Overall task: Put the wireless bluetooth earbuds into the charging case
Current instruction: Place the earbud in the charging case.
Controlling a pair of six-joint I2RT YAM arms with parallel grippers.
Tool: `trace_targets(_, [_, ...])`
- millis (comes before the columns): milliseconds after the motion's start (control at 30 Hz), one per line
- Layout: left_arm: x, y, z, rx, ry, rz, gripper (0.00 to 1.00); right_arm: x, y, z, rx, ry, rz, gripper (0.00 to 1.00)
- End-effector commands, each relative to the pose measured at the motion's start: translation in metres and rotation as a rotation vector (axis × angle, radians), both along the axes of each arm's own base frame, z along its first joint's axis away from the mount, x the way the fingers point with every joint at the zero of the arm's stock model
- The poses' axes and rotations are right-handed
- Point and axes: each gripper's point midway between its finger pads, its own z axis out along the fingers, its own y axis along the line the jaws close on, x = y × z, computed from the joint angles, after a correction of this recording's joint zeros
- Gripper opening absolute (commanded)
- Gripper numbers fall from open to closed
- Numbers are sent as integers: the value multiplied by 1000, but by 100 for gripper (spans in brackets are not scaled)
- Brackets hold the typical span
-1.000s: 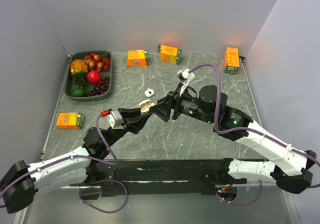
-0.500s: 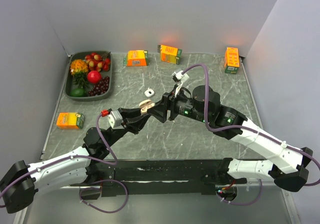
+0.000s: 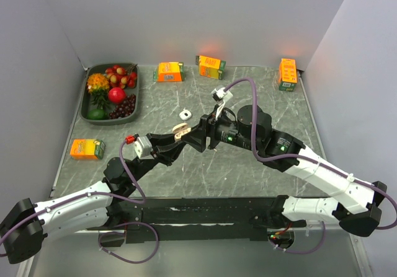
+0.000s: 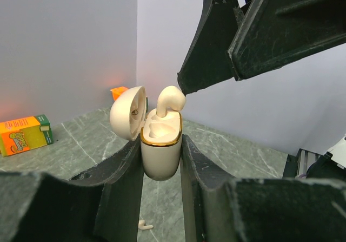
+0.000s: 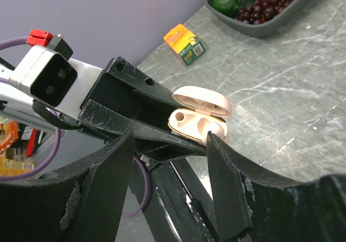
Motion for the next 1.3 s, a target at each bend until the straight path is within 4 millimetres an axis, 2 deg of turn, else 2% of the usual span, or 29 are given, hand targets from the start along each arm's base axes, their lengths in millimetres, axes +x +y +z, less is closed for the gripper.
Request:
trace_targets(0, [-7,1,33,-71,-57,-26,1,-4,7,11,41,1,36,64])
trace_targets(433, [-8,0,34,-71,-60,-32,1,-1,15,8,27,2,51,64])
trace_targets(533, [-7,0,33,-69,-57,-31,1,-1,16,15,39,-11,51,64])
trace_targets(667, [-7,0,32,-67,-55,-26,1,0,6,36,73,-66,23,64])
trace_targets(833, [-7,0,32,-64,-57,-26,1,1,-15,51,70,-115,-29,64])
trace_targets(967, [-8,1,34,-74,-61,-27,1,1,-19,35,37,-94,-42,65])
trace_targets(1133, [-7,0,35,-74,-63,-28,1,-1,-12,11,9,-41,-24,65])
trace_targets(1267, [-8,1,36,-75,-65,-28,1,0,-7,3,-4,-22,-14,65])
